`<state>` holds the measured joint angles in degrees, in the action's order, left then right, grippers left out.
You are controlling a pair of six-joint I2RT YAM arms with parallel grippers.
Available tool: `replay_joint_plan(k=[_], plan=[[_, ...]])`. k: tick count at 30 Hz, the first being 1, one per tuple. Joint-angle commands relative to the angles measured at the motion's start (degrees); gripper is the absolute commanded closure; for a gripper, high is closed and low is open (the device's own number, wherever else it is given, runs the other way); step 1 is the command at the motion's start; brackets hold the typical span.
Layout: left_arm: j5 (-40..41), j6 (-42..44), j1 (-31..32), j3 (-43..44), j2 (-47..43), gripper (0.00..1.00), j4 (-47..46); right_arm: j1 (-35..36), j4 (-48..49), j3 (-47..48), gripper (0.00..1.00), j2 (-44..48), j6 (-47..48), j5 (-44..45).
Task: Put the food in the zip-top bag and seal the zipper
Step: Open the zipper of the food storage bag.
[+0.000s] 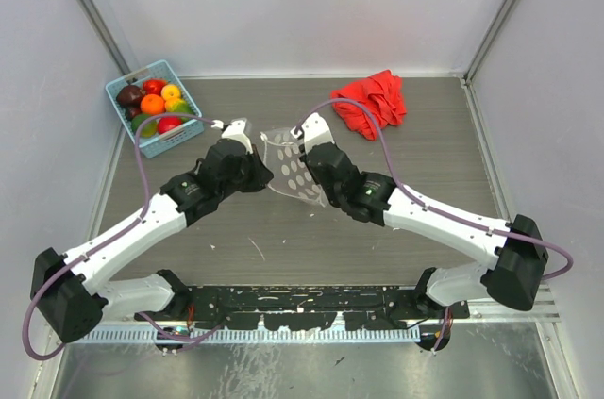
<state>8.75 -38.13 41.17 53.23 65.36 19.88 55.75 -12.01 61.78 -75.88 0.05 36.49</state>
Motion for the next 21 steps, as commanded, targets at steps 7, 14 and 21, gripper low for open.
replay_joint_plan(k=[7, 14, 21], plan=[[2.92, 1.39, -0.28, 3.46, 2.82, 1.00, -1.13, -0.27, -0.33, 0.12, 0.96, 5.38, 2.58, 7.09], [-1.76, 0.95, -0.77, 6.13, 6.33, 1.00, -3.96, -0.91, -2.41, 1.87, 1.00, 3.85, 3.74, 8.78], [-3.40, -0.11, -1.35, 6.24, 6.53, 0.86, -6.72, -1.43, -2.41, 3.13, 1.00, 1.35, 2.88, 7.96]])
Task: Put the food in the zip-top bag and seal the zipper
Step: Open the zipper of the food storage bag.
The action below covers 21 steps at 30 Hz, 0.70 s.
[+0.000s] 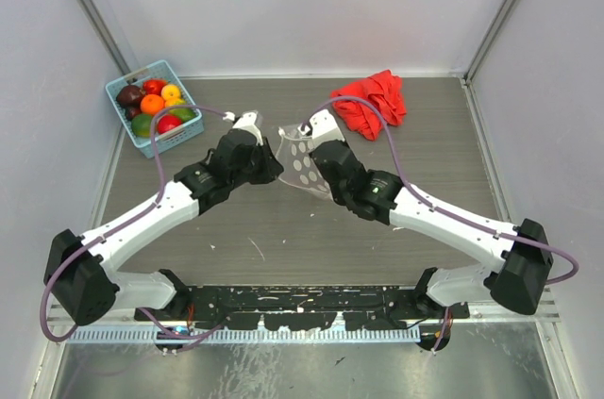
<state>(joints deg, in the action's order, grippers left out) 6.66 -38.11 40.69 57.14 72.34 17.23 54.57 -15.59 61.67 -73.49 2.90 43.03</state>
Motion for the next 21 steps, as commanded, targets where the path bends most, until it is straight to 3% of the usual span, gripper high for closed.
replay_joint_plan(k=[1, 10, 21], plan=[[-1.73, -0.39, -1.11, 2.33, -0.56, 0.82, -4.05, -0.25, 1.10, 3.42, 1.00, -1.30, -0.16, 1.52], [-7.38, -2.45, -5.38, 1.70, -4.53, 0.53, -3.27, -0.38, -0.22, 4.72, 1.00, -5.43, -1.59, 3.36], [-9.07, 0.07, -21.05, 0.60, -10.31, 0.27, 4.68, -1.70, 0.89, 4.34, 1.00, -7.27, -1.26, 1.49]])
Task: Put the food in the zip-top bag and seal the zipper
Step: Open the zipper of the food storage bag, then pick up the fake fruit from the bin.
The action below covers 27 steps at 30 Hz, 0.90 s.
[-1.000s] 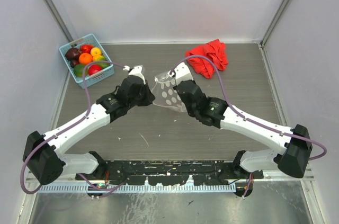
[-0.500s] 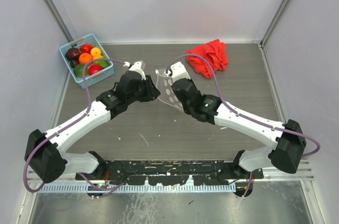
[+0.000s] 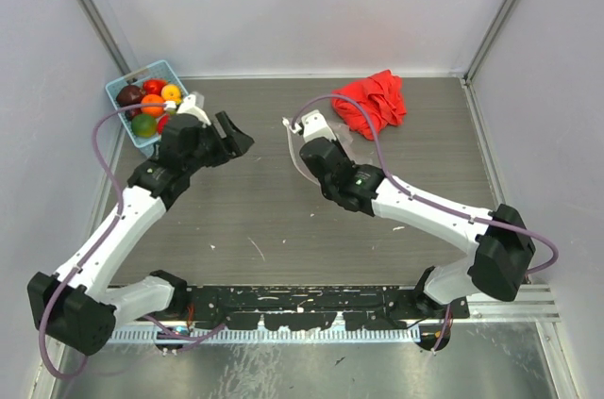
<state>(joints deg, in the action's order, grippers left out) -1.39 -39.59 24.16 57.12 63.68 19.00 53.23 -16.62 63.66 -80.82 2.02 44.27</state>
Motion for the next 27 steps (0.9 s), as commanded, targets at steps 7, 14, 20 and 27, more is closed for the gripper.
replay_joint_plan(k=[7, 14, 20, 27], plan=[[4.15, 7.12, -13.36, 6.93, 4.26, 0.13, 10.38, -1.23, 2.95, 1.19, 1.00, 0.80, 0.43, -1.70], [10.73, 11.18, -20.43, 18.18, 15.40, 0.02, 17.95, -2.05, 4.02, -0.68, 1.00, 2.03, 0.58, -3.45], [17.13, 9.86, -23.05, 25.46, 22.22, 0.02, 21.13, -2.51, 4.49, -1.68, 1.00, 2.99, 0.55, -4.33], [13.97, 8.80, -27.71, 31.36, 29.92, 0.02, 20.62, -2.78, 4.71, -1.70, 1.00, 2.79, 0.55, -4.81]])
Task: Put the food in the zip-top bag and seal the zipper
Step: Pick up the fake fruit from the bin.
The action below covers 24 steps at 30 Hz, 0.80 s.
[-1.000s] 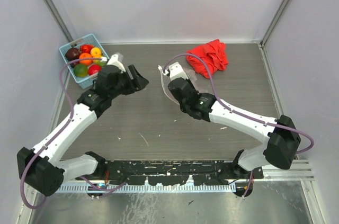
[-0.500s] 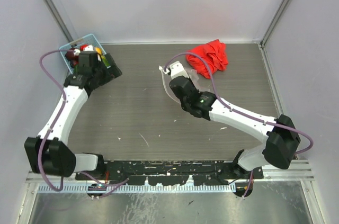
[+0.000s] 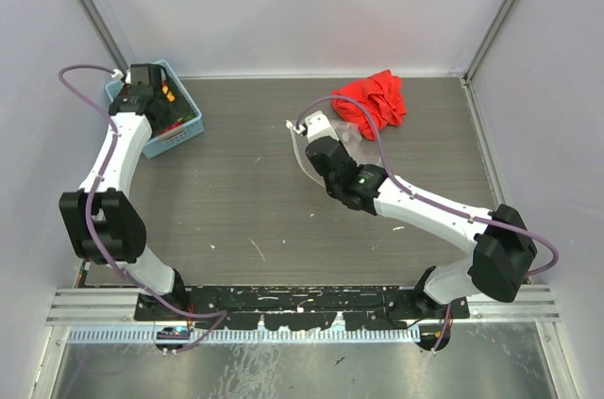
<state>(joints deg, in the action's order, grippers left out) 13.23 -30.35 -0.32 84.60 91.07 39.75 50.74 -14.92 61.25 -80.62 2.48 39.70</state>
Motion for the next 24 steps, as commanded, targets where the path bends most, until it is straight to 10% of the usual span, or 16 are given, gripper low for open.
replay_joint_plan(k=[1, 24], plan=[[-1.67, -0.77, -4.08, 4.10, 3.34, 0.02, -0.79, -0.29, 3.05, 0.65, 1.00, 2.58, 0.07, -0.24], [0.93, 2.86, -8.82, 24.47, 28.58, 0.01, 5.65, -0.82, 2.92, 0.88, 1.00, 1.39, -0.96, -0.90]])
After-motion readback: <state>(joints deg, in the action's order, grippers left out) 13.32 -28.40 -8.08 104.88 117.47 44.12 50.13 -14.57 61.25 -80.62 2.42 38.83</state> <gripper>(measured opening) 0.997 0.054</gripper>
